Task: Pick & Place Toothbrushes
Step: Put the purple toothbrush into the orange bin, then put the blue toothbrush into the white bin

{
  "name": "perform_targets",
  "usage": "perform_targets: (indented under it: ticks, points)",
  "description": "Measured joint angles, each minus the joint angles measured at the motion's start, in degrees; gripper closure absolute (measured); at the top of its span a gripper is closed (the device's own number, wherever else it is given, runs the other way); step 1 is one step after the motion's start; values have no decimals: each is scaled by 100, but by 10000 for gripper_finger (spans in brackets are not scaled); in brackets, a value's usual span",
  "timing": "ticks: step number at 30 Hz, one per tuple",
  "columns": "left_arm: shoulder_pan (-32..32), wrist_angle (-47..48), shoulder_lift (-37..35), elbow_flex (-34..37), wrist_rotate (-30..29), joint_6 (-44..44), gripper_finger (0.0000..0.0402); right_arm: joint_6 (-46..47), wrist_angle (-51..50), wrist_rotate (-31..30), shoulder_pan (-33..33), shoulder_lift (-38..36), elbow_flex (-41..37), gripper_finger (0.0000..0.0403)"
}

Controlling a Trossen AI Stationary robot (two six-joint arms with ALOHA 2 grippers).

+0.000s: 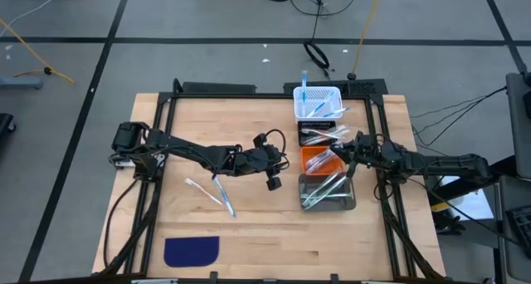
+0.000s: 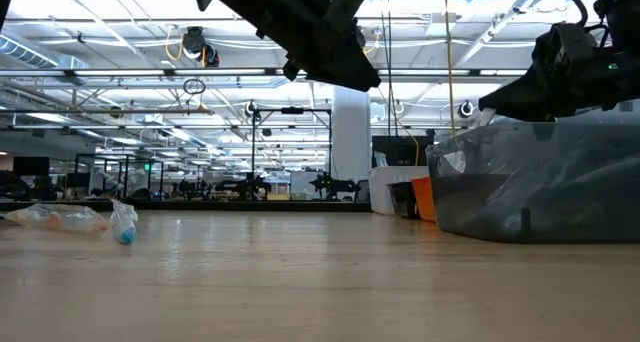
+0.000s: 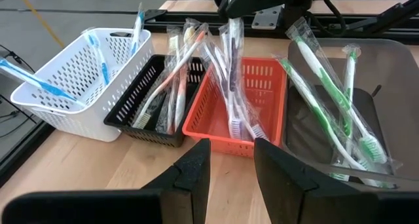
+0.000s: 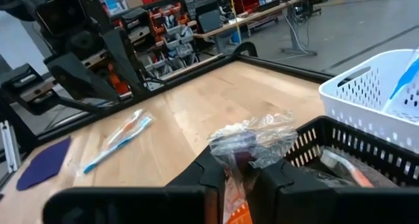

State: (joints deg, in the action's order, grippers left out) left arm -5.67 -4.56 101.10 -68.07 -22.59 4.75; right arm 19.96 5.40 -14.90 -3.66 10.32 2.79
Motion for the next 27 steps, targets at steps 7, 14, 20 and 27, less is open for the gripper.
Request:
perform_targets:
  ticks: [7,14,20,27]
  points:
    - [0,0,0,-2,0,20,282,-197,29,-3,0,-1,-6,339]
    - [0,0,0,-2,0,20,282,-360,30,-43,0,-1,-9,244]
    - [0,2,0,-2,0,20,282,-782,38,-691,-4,-4,114,209]
    - [1,4,0,-2,0,20,282,-1218,-4,-761,-2,-4,284,207]
